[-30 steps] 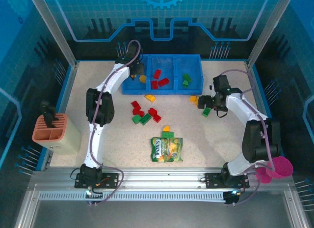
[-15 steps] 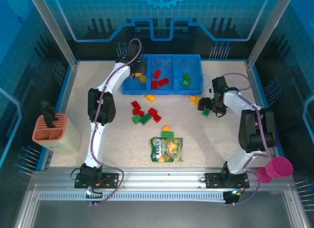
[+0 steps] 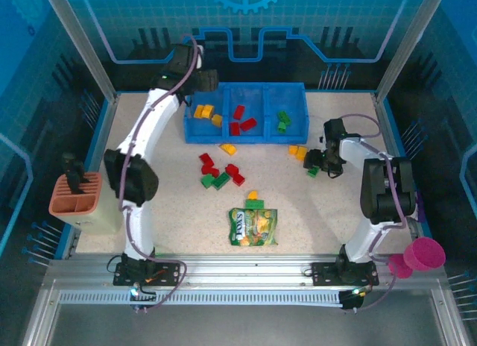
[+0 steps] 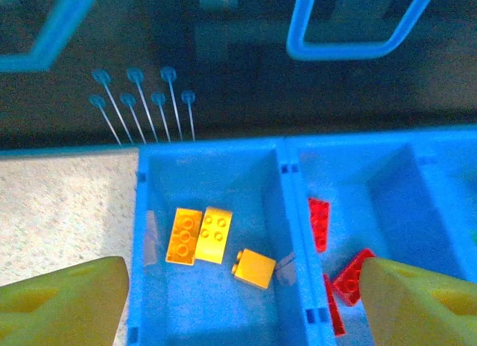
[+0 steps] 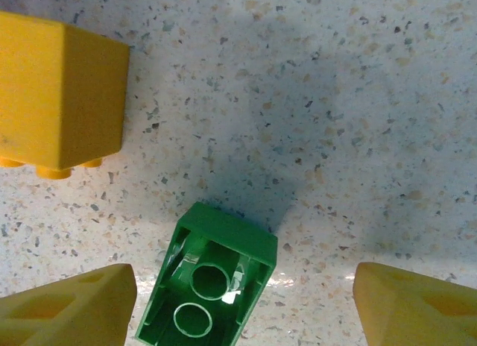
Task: Sort the legos into containers by color
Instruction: Place the lego in the container, then pick up the lego from the middle-right of the table, then place the lego in the container.
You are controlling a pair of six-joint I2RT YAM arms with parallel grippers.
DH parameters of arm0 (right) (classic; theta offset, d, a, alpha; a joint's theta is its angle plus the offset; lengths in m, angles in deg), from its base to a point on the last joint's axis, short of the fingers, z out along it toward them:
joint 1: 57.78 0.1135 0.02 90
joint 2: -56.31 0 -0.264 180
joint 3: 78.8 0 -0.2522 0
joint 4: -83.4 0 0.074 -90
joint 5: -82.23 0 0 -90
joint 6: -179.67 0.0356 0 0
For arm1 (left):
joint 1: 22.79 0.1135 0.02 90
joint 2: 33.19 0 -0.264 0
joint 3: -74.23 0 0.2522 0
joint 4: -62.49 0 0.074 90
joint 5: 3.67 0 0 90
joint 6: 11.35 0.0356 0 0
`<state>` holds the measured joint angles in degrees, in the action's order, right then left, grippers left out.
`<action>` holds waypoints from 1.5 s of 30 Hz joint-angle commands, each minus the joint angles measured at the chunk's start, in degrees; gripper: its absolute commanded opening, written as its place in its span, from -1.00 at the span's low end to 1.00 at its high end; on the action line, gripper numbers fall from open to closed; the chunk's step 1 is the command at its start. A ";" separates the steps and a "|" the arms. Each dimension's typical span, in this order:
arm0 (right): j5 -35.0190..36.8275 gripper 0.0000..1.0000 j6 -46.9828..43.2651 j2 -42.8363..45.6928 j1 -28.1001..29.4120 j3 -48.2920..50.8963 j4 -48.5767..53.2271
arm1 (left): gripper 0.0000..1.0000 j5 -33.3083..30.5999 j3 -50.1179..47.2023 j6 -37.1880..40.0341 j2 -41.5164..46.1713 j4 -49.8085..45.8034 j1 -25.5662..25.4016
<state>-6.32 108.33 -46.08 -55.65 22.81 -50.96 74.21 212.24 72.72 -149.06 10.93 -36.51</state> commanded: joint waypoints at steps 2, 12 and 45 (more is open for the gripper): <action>0.38 0.51 0.74 -2.16 -0.46 -0.03 -0.21 | 0.64 -0.19 -6.45 1.87 8.34 1.73 -0.44; 2.46 -0.06 0.21 -4.69 0.77 -1.60 1.02 | 0.70 -6.07 -21.68 3.33 21.18 1.88 -0.09; 3.90 -0.32 -20.31 -26.58 12.51 -65.48 17.94 | 0.74 0.34 -48.48 6.75 36.99 2.63 2.20</action>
<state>-2.34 89.77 -69.01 -43.21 -37.71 -36.73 72.60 164.59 79.21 -113.37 11.93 -35.00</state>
